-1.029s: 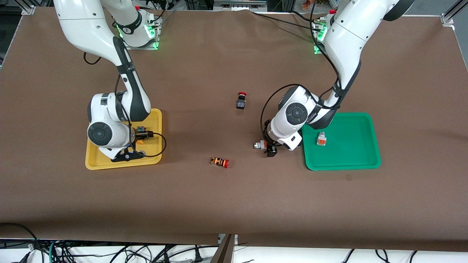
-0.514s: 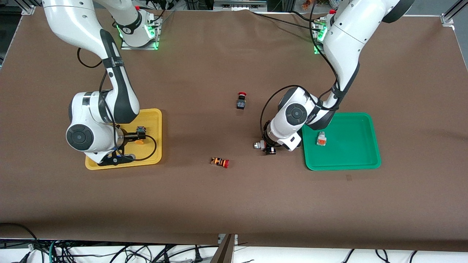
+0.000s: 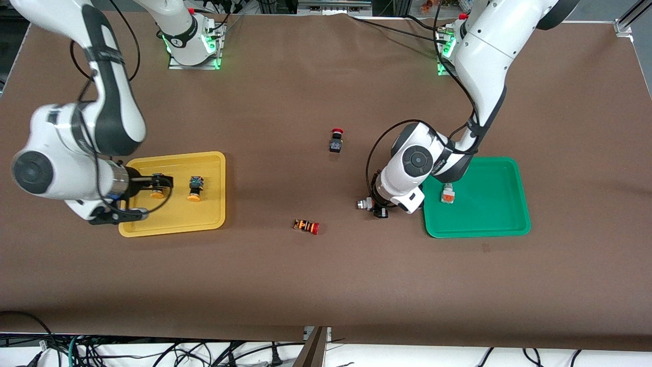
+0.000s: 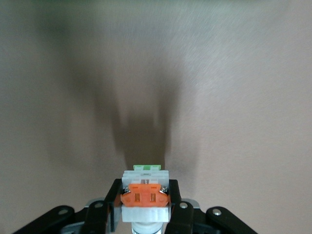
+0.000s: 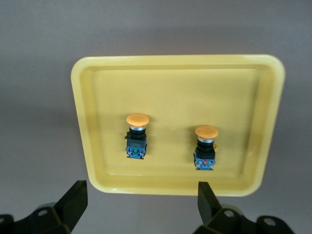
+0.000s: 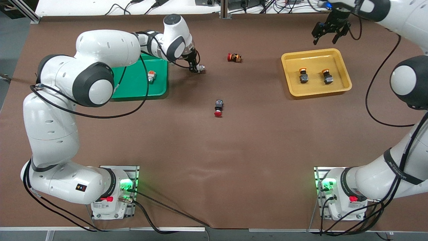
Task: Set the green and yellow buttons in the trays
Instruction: 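Return the right gripper to rest while the left gripper carries the white button, then lower the white button into the green tray and open the left gripper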
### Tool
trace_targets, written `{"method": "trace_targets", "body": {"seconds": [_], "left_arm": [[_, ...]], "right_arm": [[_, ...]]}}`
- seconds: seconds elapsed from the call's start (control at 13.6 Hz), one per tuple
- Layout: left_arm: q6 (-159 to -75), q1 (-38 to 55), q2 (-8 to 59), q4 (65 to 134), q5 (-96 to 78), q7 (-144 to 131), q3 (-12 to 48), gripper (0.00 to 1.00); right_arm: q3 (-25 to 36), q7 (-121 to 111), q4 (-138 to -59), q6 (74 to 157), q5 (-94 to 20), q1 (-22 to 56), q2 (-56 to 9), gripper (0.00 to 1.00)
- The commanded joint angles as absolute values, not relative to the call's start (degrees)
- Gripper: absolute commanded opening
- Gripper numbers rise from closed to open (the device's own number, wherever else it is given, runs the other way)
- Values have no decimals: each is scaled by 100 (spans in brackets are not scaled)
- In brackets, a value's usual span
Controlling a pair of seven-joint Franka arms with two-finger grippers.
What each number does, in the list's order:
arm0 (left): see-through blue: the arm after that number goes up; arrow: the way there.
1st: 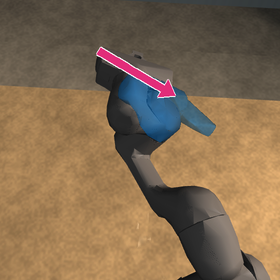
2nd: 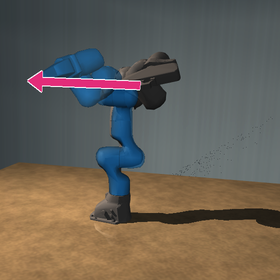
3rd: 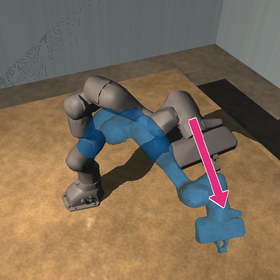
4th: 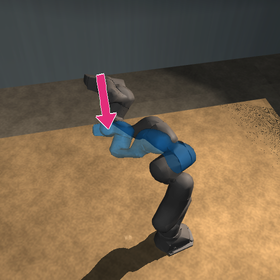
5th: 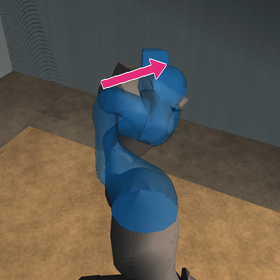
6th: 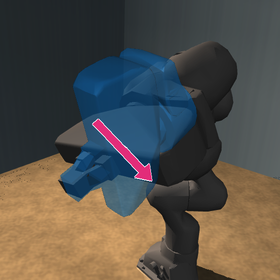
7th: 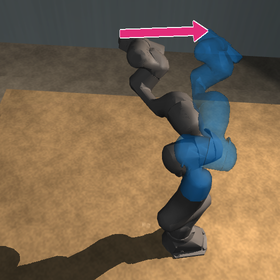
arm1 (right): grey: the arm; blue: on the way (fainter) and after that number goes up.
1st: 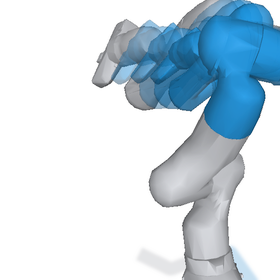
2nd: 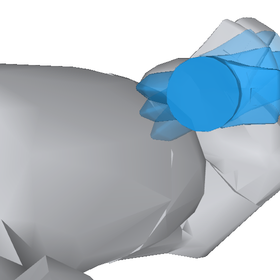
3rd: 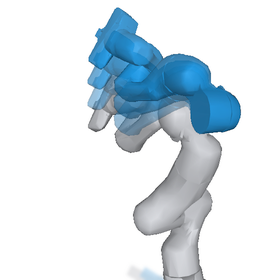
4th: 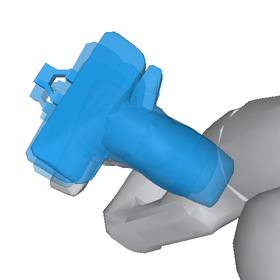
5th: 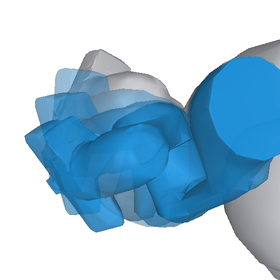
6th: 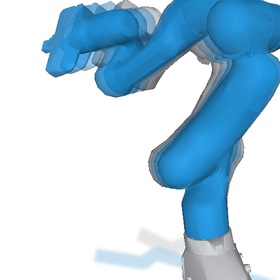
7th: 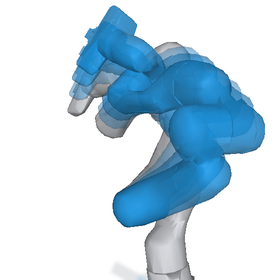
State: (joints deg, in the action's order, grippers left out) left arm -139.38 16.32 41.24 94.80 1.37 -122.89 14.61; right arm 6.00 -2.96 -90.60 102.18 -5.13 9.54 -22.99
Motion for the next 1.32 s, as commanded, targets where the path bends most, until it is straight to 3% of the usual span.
{"method": "trace_targets", "body": {"seconds": [0.0,0.29,0.59,0.96,1.25], "left_arm": [[-13134,1398,3674,9423,272,-11841,1450,12],[-12017,1073,3490,9097,272,-10691,1450,12],[-11392,432,3296,9097,272,-9162,1433,13],[-11276,-341,3313,9246,710,-7298,1406,13],[-11442,-562,3471,9482,914,-6373,1389,13]], "right_arm": [[133,-334,-9290,10012,-404,599,-1663,100],[9,-343,-9255,9352,-150,466,-995,100],[9,-343,-9237,9431,253,299,-563,100],[9,-378,-9237,9238,272,255,-124,100],[-62,-342,-9035,8816,229,264,-149,100]]}}
